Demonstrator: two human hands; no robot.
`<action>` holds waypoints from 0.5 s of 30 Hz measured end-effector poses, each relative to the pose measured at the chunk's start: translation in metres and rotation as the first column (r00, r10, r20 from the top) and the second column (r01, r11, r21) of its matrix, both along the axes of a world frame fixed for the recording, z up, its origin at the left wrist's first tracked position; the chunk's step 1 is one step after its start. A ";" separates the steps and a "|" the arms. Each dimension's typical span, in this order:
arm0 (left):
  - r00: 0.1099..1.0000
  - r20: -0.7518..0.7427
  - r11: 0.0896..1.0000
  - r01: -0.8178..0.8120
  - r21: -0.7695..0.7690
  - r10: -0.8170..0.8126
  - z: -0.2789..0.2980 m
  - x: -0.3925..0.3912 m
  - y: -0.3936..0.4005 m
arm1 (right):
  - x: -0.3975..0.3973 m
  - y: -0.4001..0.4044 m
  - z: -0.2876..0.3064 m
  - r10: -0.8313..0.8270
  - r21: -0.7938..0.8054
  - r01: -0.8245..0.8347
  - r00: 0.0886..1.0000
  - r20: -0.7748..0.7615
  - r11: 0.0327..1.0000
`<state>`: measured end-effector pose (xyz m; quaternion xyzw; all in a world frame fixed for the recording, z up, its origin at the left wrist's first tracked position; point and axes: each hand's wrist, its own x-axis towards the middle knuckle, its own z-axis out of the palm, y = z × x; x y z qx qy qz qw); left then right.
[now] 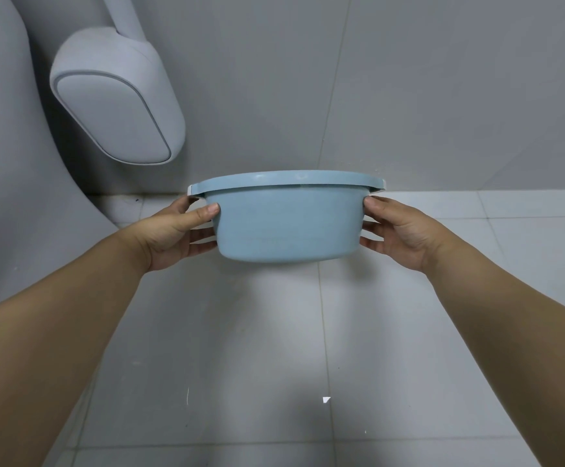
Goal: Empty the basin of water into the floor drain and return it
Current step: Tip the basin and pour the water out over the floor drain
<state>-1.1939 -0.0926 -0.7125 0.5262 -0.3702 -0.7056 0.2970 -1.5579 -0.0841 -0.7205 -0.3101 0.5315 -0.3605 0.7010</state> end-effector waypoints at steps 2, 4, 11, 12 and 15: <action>1.000 0.000 1.000 0.001 -0.002 -0.001 -0.001 0.001 0.000 | 0.001 0.000 0.000 0.000 0.002 0.000 1.000 -0.005 1.000; 1.000 -0.001 1.000 0.001 0.002 -0.001 -0.002 0.001 0.001 | 0.001 0.000 0.000 -0.007 0.001 0.007 1.000 -0.009 1.000; 1.000 0.008 1.000 0.015 0.025 -0.015 -0.006 -0.001 0.001 | 0.005 0.000 0.002 -0.033 0.008 0.033 0.999 -0.019 0.999; 1.000 0.008 0.999 0.018 0.029 -0.019 -0.007 0.000 0.001 | 0.005 0.000 0.003 -0.027 0.007 0.028 0.999 -0.022 1.000; 1.000 0.009 0.999 0.019 0.039 -0.020 -0.007 -0.001 0.001 | 0.005 0.001 0.002 -0.019 0.005 0.019 1.000 -0.019 1.000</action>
